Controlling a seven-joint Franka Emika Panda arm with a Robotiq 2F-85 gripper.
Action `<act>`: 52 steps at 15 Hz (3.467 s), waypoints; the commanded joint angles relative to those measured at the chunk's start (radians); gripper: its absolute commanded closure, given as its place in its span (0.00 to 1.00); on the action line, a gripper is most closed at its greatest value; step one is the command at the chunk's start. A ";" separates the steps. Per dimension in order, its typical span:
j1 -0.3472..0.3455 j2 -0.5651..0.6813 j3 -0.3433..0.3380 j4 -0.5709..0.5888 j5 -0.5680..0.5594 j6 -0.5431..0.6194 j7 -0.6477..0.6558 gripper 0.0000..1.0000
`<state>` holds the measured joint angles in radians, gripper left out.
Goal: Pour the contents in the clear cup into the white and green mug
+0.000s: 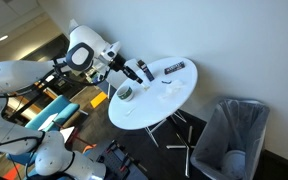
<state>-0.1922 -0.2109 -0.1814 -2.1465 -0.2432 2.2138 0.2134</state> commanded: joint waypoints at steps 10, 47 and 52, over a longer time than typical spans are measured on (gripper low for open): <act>-0.126 0.166 -0.146 0.080 0.237 0.188 0.032 0.95; -0.357 0.730 -0.088 0.577 0.590 0.110 0.021 0.00; -0.330 0.500 -0.114 0.484 0.512 -0.191 -0.158 0.00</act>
<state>-0.5407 0.4603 -0.2905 -1.5357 0.3162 2.1419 0.1431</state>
